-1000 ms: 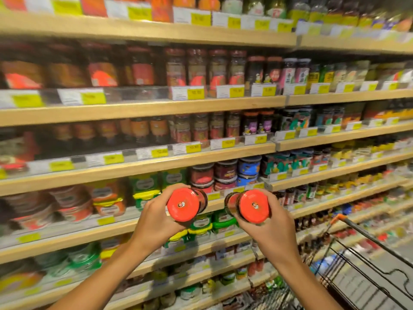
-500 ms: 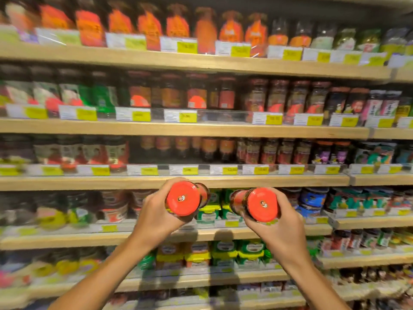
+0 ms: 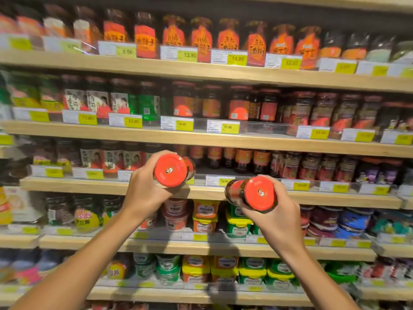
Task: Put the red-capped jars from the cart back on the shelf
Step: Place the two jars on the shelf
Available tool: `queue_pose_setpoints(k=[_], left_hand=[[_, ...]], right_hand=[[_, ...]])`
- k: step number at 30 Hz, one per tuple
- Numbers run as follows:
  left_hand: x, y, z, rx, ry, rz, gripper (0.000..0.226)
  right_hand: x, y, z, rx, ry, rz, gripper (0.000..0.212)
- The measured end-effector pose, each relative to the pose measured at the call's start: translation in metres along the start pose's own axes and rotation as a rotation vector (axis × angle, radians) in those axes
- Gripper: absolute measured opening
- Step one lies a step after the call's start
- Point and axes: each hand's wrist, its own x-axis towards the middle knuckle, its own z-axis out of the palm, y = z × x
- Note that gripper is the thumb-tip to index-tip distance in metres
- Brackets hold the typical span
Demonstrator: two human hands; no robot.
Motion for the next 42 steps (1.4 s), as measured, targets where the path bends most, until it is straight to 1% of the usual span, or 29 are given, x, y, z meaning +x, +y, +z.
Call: queue_pose_setpoints(k=[5,13,22,27,30,33,37,40,42], left_hand=[[0.014,-0.018,-0.002,0.031,-0.020,0.041,0.071],[0.030,-0.045,0.010,0.056,-0.040,0.043,0.067],[0.051,-0.078,0.031,0.160,-0.073,-0.034,0.070],[0.061,-0.087,0.038,0.217,-0.086,-0.075,0.063],[0.066,-0.093,0.042,0.192,-0.125,-0.118,0.057],[0.070,-0.098,0.048,0.190,-0.147,-0.167,0.061],[0.073,-0.097,0.053,0.178,-0.144,-0.226,0.071],[0.073,-0.095,0.056,0.185,-0.135,-0.241,0.069],[0.072,-0.091,0.058,0.135,-0.116,-0.248,0.067]], right_hand=[[0.008,-0.005,0.018,0.021,0.008,-0.018,0.068],[0.017,-0.009,0.032,0.037,0.029,-0.038,0.071],[0.028,-0.008,0.044,0.035,0.062,-0.015,0.072],[0.034,-0.007,0.050,0.040,0.063,-0.029,0.070],[0.037,-0.007,0.054,0.043,0.063,-0.029,0.068],[0.042,-0.007,0.057,0.042,0.076,-0.022,0.067],[0.050,-0.006,0.058,0.024,0.081,-0.034,0.067],[0.057,-0.004,0.060,0.015,0.099,-0.040,0.067],[0.061,-0.004,0.062,0.013,0.114,-0.028,0.068]])
